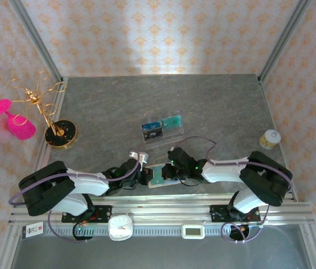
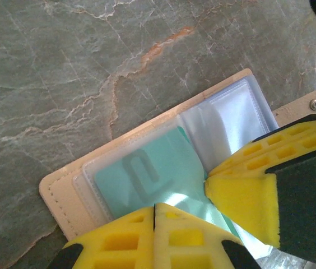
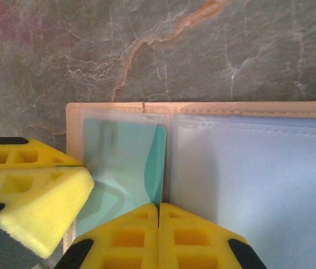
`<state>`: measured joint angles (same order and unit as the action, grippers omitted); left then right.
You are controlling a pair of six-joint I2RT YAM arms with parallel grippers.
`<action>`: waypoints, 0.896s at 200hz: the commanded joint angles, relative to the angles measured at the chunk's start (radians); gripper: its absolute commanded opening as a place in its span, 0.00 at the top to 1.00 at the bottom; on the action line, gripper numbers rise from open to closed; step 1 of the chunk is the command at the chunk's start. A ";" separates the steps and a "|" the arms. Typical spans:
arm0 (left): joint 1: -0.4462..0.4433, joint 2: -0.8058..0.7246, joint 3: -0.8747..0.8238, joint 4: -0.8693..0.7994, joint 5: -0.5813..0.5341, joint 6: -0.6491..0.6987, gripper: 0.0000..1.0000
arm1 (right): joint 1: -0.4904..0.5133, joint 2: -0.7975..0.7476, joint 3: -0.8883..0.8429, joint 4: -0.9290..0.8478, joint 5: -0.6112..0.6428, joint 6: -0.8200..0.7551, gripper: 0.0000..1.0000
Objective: Take the credit cards out of the card holder
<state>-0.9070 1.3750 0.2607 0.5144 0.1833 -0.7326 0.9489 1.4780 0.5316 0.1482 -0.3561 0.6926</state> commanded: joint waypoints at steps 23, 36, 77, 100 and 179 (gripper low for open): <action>0.027 0.011 -0.057 -0.060 0.034 0.013 1.00 | -0.001 -0.096 -0.073 -0.092 0.101 0.048 1.00; 0.032 0.005 -0.053 -0.058 0.037 0.018 1.00 | -0.002 -0.105 -0.080 -0.089 0.101 0.048 1.00; 0.025 -0.047 -0.022 -0.101 0.046 0.027 1.00 | 0.004 -0.153 -0.063 -0.006 -0.017 -0.021 0.85; 0.009 -0.132 -0.011 -0.149 0.007 0.026 0.91 | 0.009 -0.155 -0.036 0.000 -0.044 -0.048 0.77; 0.011 -0.339 0.006 -0.304 -0.129 0.025 0.80 | 0.046 -0.006 0.046 0.026 -0.034 -0.085 0.76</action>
<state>-0.8906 1.0920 0.2451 0.3008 0.1394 -0.7273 0.9844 1.4414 0.5468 0.1558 -0.3943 0.6331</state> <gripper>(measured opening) 0.182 0.242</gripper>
